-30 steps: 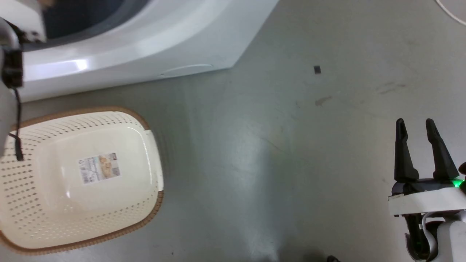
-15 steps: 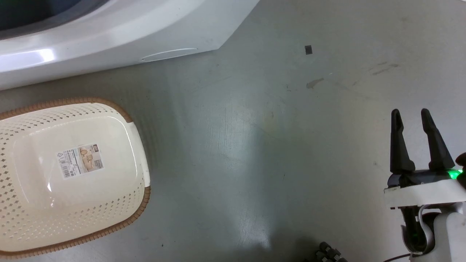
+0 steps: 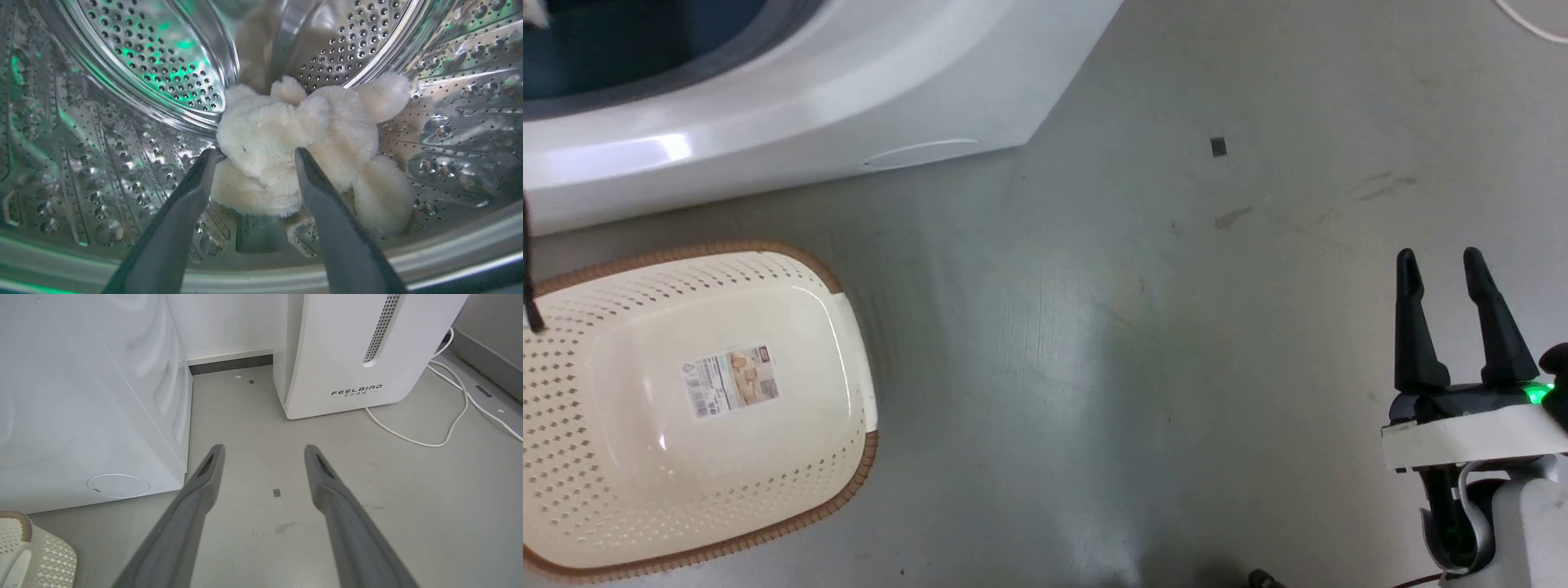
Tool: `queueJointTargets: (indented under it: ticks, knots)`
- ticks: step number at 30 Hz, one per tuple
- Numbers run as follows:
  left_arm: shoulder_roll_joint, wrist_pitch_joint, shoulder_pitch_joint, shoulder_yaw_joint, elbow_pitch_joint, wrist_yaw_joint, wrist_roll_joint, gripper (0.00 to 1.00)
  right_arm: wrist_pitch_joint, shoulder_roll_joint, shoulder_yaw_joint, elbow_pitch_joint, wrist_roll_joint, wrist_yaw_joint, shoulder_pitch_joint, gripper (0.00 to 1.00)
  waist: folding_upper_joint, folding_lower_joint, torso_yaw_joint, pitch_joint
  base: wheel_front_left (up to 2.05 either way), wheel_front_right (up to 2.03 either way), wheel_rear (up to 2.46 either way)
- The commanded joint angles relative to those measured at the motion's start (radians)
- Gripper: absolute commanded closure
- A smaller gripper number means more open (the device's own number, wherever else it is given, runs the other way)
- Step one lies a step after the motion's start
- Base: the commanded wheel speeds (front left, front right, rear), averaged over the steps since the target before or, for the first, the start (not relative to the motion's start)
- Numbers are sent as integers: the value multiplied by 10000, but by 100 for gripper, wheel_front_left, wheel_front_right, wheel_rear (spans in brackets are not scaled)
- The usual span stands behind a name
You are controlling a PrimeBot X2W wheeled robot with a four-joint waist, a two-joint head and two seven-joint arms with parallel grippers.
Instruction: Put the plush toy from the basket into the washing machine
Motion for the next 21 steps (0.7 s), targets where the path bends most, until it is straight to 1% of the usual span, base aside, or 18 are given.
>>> queueJointTargets:
  ticks: [1,7,12,21]
  knots:
    - [-65,-64,259,61,40,-32,-104,0,-44,-4,-15,36,-68,-9,4,0,0,-1,86,-220,0,0,0]
    - [-346,-132,1425,308,-75,-195,-395,0,-44,-4,-58,66,-247,-9,216,0,0,-1,324,-985,0,0,0]
    - [-543,-138,2537,674,-909,-178,-280,0,-44,-4,-41,62,-464,-9,440,0,0,-1,582,-1632,0,0,0]
    - [-1154,-140,4819,1631,-2510,-118,149,0,-44,-4,78,-16,-1006,-9,974,0,0,-1,1144,-2974,0,0,0]
